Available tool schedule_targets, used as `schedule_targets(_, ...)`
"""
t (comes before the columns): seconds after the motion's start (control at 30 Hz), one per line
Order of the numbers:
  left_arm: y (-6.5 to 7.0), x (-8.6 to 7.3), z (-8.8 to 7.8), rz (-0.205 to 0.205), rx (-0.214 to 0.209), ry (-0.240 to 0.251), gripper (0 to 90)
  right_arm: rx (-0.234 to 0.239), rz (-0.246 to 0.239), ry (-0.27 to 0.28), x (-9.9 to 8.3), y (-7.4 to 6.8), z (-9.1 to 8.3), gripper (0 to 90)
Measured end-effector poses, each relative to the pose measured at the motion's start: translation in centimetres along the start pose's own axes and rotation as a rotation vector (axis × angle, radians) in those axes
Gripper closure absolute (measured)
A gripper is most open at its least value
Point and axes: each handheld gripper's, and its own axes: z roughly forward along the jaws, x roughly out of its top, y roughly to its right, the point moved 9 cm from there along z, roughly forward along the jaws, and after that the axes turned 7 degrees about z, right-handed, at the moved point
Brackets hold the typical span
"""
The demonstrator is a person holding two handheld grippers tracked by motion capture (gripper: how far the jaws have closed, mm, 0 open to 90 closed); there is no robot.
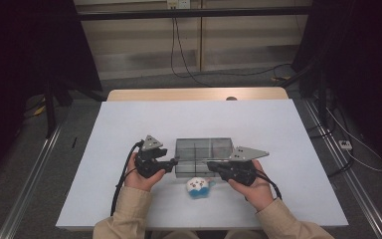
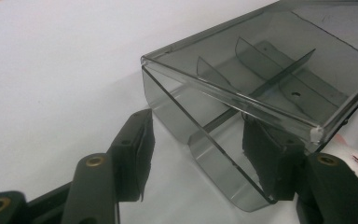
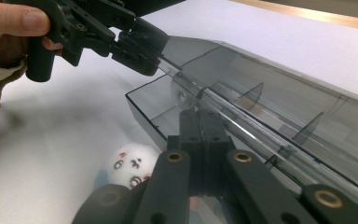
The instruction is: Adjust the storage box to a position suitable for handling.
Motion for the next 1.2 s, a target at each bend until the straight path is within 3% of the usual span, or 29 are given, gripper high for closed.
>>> schedule_targets(0.2, 0.0, 0.4, 0.2, -0.010, 0.000, 0.018, 43.4, -0.020, 0.008, 0.002, -0.2, 0.5, -0.6, 79.5)
schedule_targets(0.47, -0.1, 0.8, 0.4, -0.017, 0.005, 0.029, 43.2, -0.099, 0.019, -0.007, -1.1, 2.3, -2.3, 64.8)
schedule_targets(0.57, -0.1, 0.8, 0.5, -0.019, 0.004, 0.031, 43.2, -0.151, 0.024, -0.001, -1.3, 3.5, -3.0, 59.5)
schedule_targets(0.7, -0.2, 0.8, 0.6, -0.017, 0.006, 0.021, 43.3, -0.233, 0.037, 0.023, -0.9, 5.5, -3.8, 57.8)
schedule_targets(0.83, -0.2, 0.9, 0.7, -0.018, 0.002, 0.027, 43.6, -0.265, 0.051, 0.042, -0.4, 6.7, -4.1, 57.7)
schedule_targets(1.2, -0.5, 1.4, 0.6, -0.016, 0.013, 0.048, 45.9, -0.257, 0.012, 0.070, 0.8, 6.9, -3.4, 63.8)
